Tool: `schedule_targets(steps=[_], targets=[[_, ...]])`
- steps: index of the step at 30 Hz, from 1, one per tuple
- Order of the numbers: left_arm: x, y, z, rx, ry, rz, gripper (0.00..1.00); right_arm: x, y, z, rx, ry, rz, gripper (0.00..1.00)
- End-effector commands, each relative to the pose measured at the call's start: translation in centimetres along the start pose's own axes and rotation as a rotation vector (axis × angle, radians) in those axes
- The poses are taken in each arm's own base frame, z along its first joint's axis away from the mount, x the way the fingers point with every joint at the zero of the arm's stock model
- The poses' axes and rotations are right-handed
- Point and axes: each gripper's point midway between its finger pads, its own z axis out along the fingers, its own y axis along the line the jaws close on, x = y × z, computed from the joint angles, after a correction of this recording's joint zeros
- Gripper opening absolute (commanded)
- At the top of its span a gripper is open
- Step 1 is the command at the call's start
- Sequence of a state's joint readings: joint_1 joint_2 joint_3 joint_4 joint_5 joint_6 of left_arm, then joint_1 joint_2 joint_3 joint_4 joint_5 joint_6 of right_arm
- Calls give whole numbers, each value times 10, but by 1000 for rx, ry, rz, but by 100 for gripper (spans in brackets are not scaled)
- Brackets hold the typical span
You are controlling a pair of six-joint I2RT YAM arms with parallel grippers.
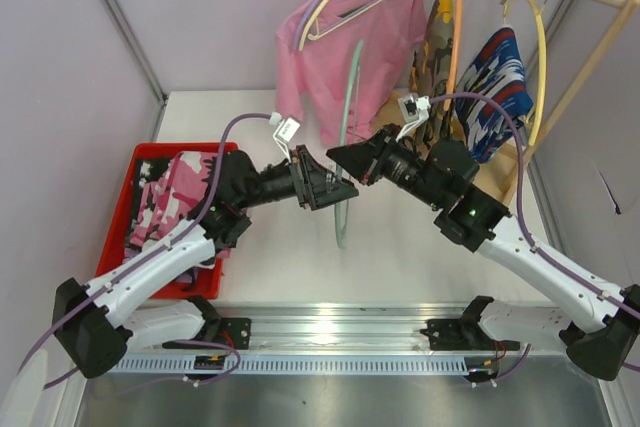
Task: Remove the trousers from the hanger
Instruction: Pass the hanger from the left arm to the right, then pass the hanger from the right arm to the left
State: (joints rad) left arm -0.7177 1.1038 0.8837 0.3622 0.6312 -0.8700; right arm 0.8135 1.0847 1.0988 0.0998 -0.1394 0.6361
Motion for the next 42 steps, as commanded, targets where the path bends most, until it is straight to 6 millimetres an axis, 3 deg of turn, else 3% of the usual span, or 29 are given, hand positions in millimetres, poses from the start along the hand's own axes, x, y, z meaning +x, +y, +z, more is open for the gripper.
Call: schedule_targets(steps=[1, 2, 4, 5, 6, 8, 9, 12, 17, 22, 28, 32, 37, 42], targets=[[-26, -12, -13, -93, -66, 119, 66, -36, -6, -5, 87, -115, -52, 0], [-30, -15, -20, -118, -82, 145, 84, -36, -12, -3, 122, -115, -43, 0], [-46, -13, -32, -209, -132, 220, 92, -38, -33, -5, 244, -126, -11, 0], [-39, -4, -39, -269, -105, 216, 94, -42, -35, -4, 266, -139, -1, 0], [-43, -12, -48, -282, -128, 249, 94, -45, -37, -4, 278, -150, 5, 0], [-42, -2, -60, -350, -148, 305, 94, -50, -43, -4, 303, -191, 43, 0], [-46, -11, -69, -344, -185, 334, 95, -54, -44, -3, 304, -207, 57, 0], [-40, -6, -78, -360, -215, 381, 93, -62, -45, 2, 310, -244, 118, 0], [-28, 7, -67, -426, -183, 487, 90, -76, -40, 17, 286, -281, 171, 0], [-37, 24, -57, -548, -214, 585, 88, -84, -29, 35, 251, -273, 198, 0], [-50, 35, -50, -585, -269, 665, 85, -98, -22, 36, 235, -312, 197, 0], [-58, 38, -41, -576, -325, 722, 76, -100, -19, 36, 221, -325, 226, 0], [-55, 44, -29, -542, -334, 766, 71, -103, -19, 36, 223, -339, 249, 0], [-56, 46, -21, -525, -349, 782, 59, -106, -19, 37, 219, -357, 270, 0]])
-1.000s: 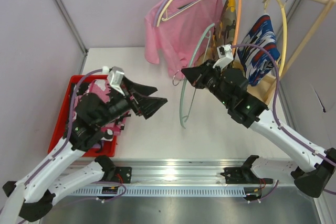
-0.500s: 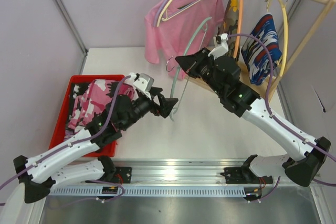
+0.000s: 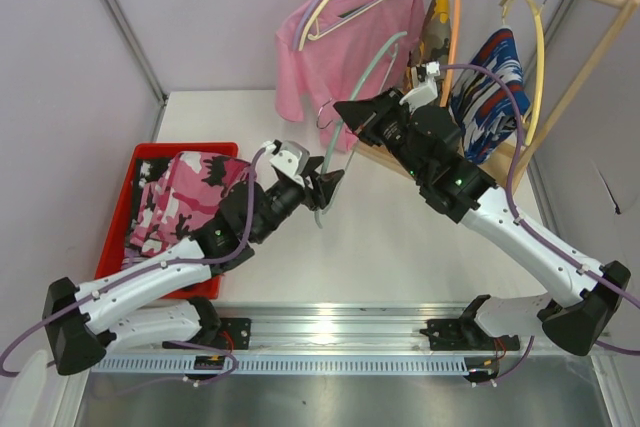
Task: Remove the trousers from the hanger
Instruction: Pass the hanger from the right arm to the left
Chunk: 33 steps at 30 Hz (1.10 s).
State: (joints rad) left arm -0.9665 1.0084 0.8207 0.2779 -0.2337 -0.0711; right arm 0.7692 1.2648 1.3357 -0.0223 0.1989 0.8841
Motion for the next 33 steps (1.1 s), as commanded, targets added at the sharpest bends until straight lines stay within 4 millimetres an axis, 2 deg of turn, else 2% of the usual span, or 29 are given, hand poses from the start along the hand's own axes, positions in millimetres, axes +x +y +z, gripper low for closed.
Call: schedule_targets(steps=[1, 5, 10, 12, 21, 23, 28, 29, 30, 31, 33], targets=[[-28, -4, 5, 17, -123, 17, 56, -35, 39, -3, -103, -104, 64, 0], [-25, -8, 11, 32, -113, 40, 49, -36, 39, -2, -102, -108, 73, 0], [-24, -7, 16, 30, -111, 21, 49, -37, 41, -3, -116, -105, 90, 0], [-18, -6, 19, 25, -88, -5, 47, -38, 42, -3, -119, -104, 93, 0], [-21, -2, 20, 40, -83, -25, 13, -39, 39, -2, -114, -108, 119, 0], [-19, 1, 21, 28, -69, -18, 1, -38, 38, -2, -109, -103, 113, 0], [-34, 12, 20, 14, -80, -60, 0, -32, 36, 4, -106, -71, 68, 0], [-39, 14, 21, 9, -81, -78, 0, -26, 30, 6, -83, -44, 43, 4], [-41, 15, 22, 4, -71, -118, 0, -23, 27, 9, -66, -24, 9, 29], [-60, 16, 23, 6, -94, -137, 0, -18, 23, 10, -46, 2, -4, 44], [-57, 15, 24, 7, -51, -142, 0, -14, 22, 12, -37, 30, -28, 66]])
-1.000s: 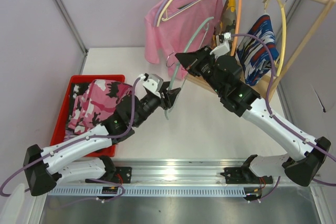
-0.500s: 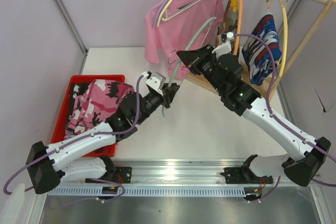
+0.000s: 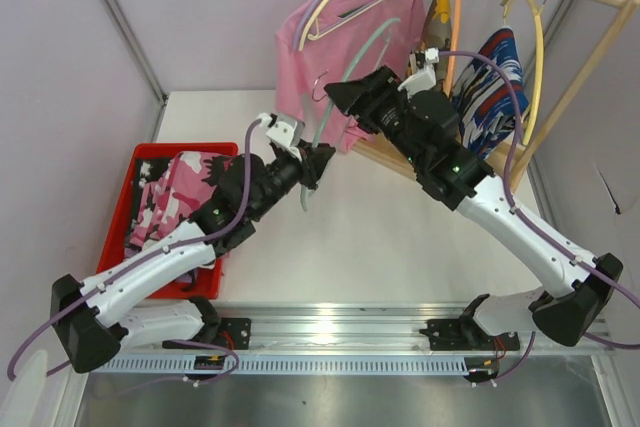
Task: Remove the trousers from the hanger
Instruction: Pass the hanger from the right arm to the left, then pass the hanger from the left arm to the right
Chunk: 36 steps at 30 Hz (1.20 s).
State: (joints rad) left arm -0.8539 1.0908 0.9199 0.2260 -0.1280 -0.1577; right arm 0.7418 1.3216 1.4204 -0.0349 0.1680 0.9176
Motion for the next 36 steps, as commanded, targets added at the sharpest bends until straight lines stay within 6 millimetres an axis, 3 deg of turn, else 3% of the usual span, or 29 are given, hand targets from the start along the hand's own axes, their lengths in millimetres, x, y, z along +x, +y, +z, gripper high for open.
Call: schedule_targets(steps=[1, 3, 5, 6, 7, 11, 12, 13, 16, 18, 19, 20, 21, 22, 23, 24, 25, 28, 30, 31, 36], targets=[[-59, -9, 0, 33, -90, -71, 0, -3, 10, -3, -18, 33, -70, 71], [-61, -8, 2, 22, -51, -62, 0, -7, 7, -9, -1, 18, -95, 80], [-83, -11, 5, 25, -53, -57, 0, -15, 3, -19, 26, -2, -149, 84], [-74, -8, 10, 12, 18, -41, 0, -18, 1, -24, 36, -8, -170, 86], [-84, -8, 11, 8, 23, -32, 0, -21, 1, -29, 37, -11, -208, 86], [-91, -1, 23, -19, 116, -8, 0, -28, -6, -56, 51, -13, -323, 86], [-105, -4, 24, -2, 103, -8, 0, -37, -2, -69, 40, -34, -346, 86], [-107, -4, 29, 0, 132, -10, 1, -34, -14, -74, 61, -21, -414, 86], [-150, -3, 32, -26, 93, 0, 1, -43, -24, -95, 98, -36, -500, 87], [-132, 10, 53, -92, 157, 29, 1, -47, -36, -106, 142, -30, -583, 87], [-160, 7, 49, -92, 118, 39, 1, -55, -37, -116, 155, -54, -603, 87], [-139, 11, 69, -100, 178, 67, 1, -57, -41, -121, 173, -56, -626, 87], [-133, 13, 76, -105, 209, 81, 1, -63, -43, -126, 183, -70, -668, 87], [-179, 6, 70, -95, 112, 80, 1, -69, -45, -132, 204, -92, -689, 87], [-158, 10, 75, -101, 196, 99, 1, -74, -44, -139, 204, -105, -710, 87], [-128, 13, 97, -104, 269, 113, 1, -78, -45, -142, 209, -111, -755, 87], [-131, 11, 99, -89, 265, 115, 1, -80, -46, -145, 213, -117, -774, 87], [-113, 18, 103, -91, 309, 102, 1, -91, -45, -151, 231, -160, -791, 87], [-122, 20, 91, -98, 276, 86, 1, -93, -43, -150, 225, -169, -798, 87], [-113, 24, 89, -107, 293, 86, 1, -92, -43, -148, 227, -166, -801, 87], [-135, 20, 61, -96, 226, 75, 0, -88, -47, -132, 248, -156, -815, 87]])
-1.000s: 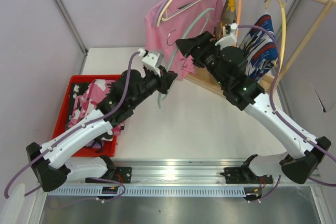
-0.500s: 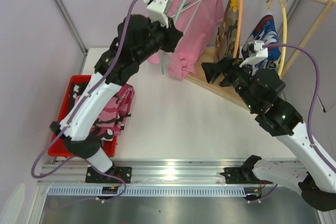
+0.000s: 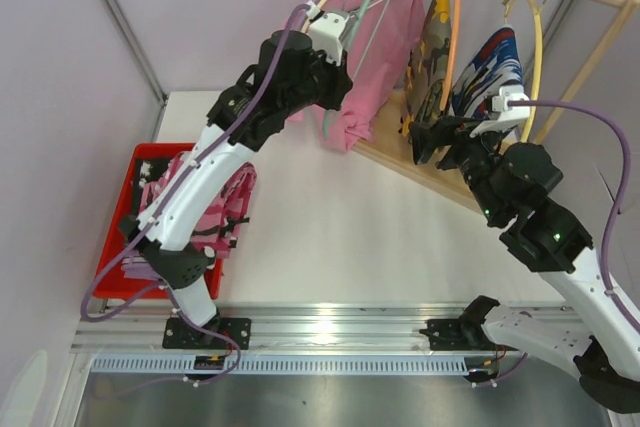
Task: Remove the trousers from the hanger
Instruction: Pass the hanger from the left arm to the right
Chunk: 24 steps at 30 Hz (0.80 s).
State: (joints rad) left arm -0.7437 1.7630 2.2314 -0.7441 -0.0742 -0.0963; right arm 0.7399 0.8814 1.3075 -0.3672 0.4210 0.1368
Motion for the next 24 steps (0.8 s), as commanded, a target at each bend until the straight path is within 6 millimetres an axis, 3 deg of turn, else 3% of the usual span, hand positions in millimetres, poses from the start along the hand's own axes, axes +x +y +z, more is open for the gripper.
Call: schedule_targets(steps=[1, 5, 8, 9, 11, 12, 16, 19, 24], targets=[[-32, 7, -57, 1, -105, -13, 0, -2, -1, 15, 31, -16, -34, 87], [-18, 8, -65, -1, -82, -17, 1, -9, 11, 22, -14, -55, -6, 86], [11, 13, -63, -24, -11, -30, 0, -17, 35, 30, -117, -92, 25, 86], [29, 13, -58, -22, 29, -33, 0, -18, 42, 32, -147, -94, 50, 85], [19, 9, -72, 2, -22, -52, 0, -20, 66, 40, -252, -110, 80, 83], [28, 6, -71, 22, -4, -54, 0, -20, 75, 43, -289, -108, 115, 82], [23, 4, -85, 41, -36, -60, 0, -27, 112, 55, -431, -130, 246, 78], [21, 2, -91, 54, -51, -71, 0, -19, 125, 69, -458, -102, 354, 70], [21, 0, -94, 63, -80, -86, 0, 1, 135, 90, -425, -55, 466, 66]])
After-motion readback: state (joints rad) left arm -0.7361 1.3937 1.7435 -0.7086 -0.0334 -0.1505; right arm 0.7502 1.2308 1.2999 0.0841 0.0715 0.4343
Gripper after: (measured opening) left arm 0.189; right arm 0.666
